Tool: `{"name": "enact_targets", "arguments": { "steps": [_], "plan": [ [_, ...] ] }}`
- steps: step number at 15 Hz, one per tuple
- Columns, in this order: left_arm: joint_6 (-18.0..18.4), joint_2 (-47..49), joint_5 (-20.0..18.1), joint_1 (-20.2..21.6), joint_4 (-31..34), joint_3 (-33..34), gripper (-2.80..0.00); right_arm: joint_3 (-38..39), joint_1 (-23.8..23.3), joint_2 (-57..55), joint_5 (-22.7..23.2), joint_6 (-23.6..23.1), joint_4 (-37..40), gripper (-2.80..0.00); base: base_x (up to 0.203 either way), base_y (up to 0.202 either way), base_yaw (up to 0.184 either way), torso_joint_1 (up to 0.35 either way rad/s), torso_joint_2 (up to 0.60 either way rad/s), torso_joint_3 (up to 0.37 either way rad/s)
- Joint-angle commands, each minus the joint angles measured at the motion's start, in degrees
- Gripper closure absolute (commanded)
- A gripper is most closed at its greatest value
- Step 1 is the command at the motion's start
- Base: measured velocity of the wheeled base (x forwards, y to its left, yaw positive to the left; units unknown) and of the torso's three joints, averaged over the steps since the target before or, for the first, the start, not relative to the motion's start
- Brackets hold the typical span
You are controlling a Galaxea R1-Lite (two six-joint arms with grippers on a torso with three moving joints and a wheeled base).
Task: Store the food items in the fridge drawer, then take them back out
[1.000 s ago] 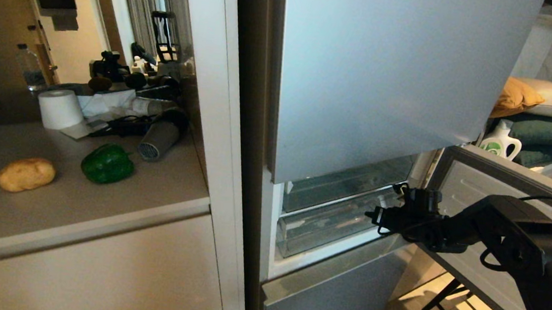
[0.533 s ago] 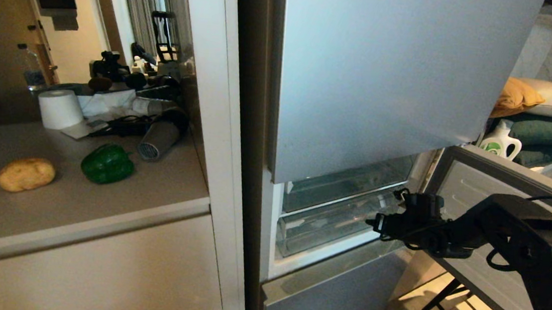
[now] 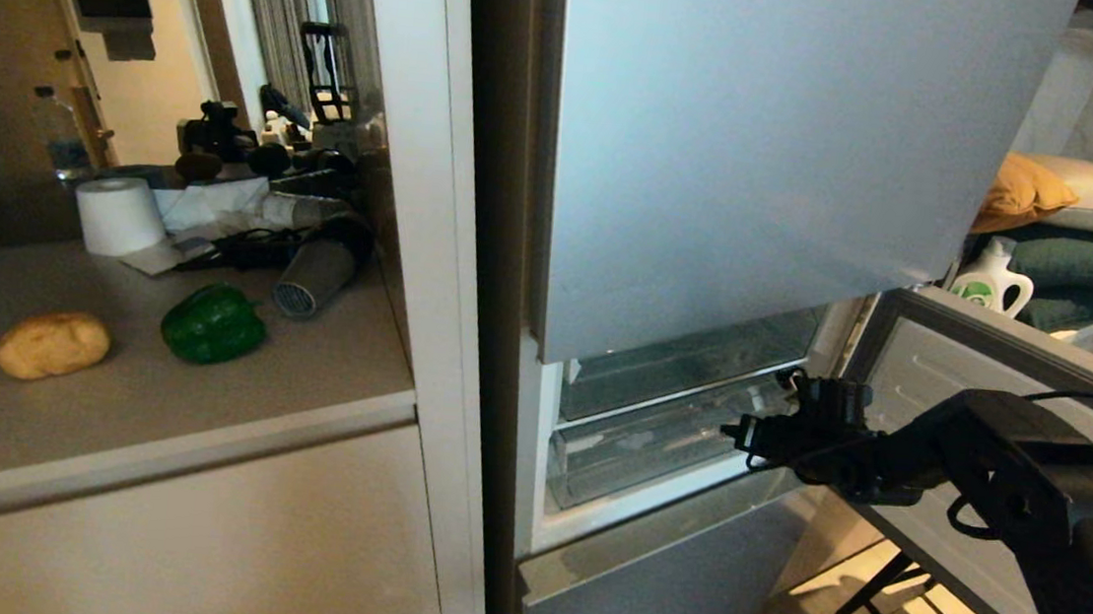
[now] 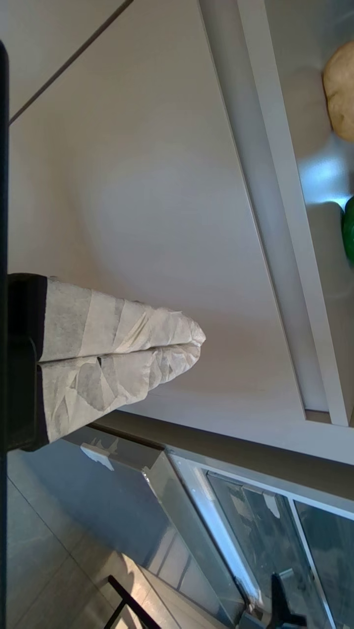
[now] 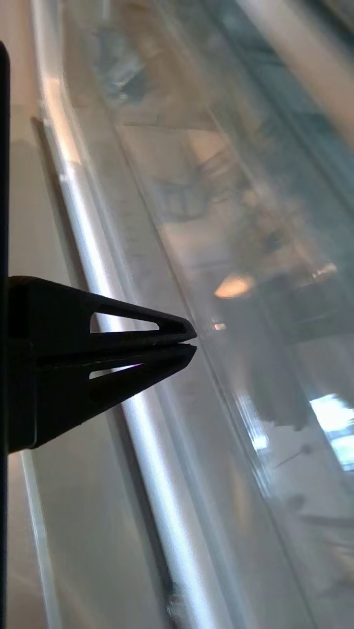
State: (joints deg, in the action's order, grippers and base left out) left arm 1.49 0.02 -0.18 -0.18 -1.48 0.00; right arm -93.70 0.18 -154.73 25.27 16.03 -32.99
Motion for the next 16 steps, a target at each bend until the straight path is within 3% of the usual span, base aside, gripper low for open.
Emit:
{"name": "enact_targets", "arguments": {
  "steps": [1, 5, 8, 12, 16],
  "plan": [
    [0.0, 0.1, 0.0, 0.0, 0.0, 0.6, 0.00, -3.2, 0.0, -2.4, 0.2, 0.1, 0.2, 0.00, 0.000, 0.000, 0.000, 0.000, 0.00, 0.000],
    [0.0, 0.1, 0.0, 0.0, 0.0, 0.6, 0.00, -2.2, -0.8, -1.8, 0.2, 0.0, 1.5, 0.00, 0.000, 0.000, 0.000, 0.000, 0.00, 0.000],
    [0.0, 0.1, 0.0, 0.0, 0.0, 0.6, 0.00, 5.6, -1.4, 3.8, 0.3, -0.1, 1.2, 0.00, 0.000, 0.000, 0.000, 0.000, 0.00, 0.000],
    [0.0, 0.1, 0.0, 0.0, 0.0, 0.6, 0.00, 22.3, -2.3, 16.9, 0.3, -0.3, 1.1, 0.00, 0.000, 0.000, 0.000, 0.000, 0.00, 0.000],
    [0.0, 0.1, 0.0, 0.0, 0.0, 0.6, 0.00, 42.7, -3.6, 37.1, 0.0, -1.5, 1.3, 0.00, 0.000, 0.000, 0.000, 0.000, 0.00, 0.000]
  ]
}}
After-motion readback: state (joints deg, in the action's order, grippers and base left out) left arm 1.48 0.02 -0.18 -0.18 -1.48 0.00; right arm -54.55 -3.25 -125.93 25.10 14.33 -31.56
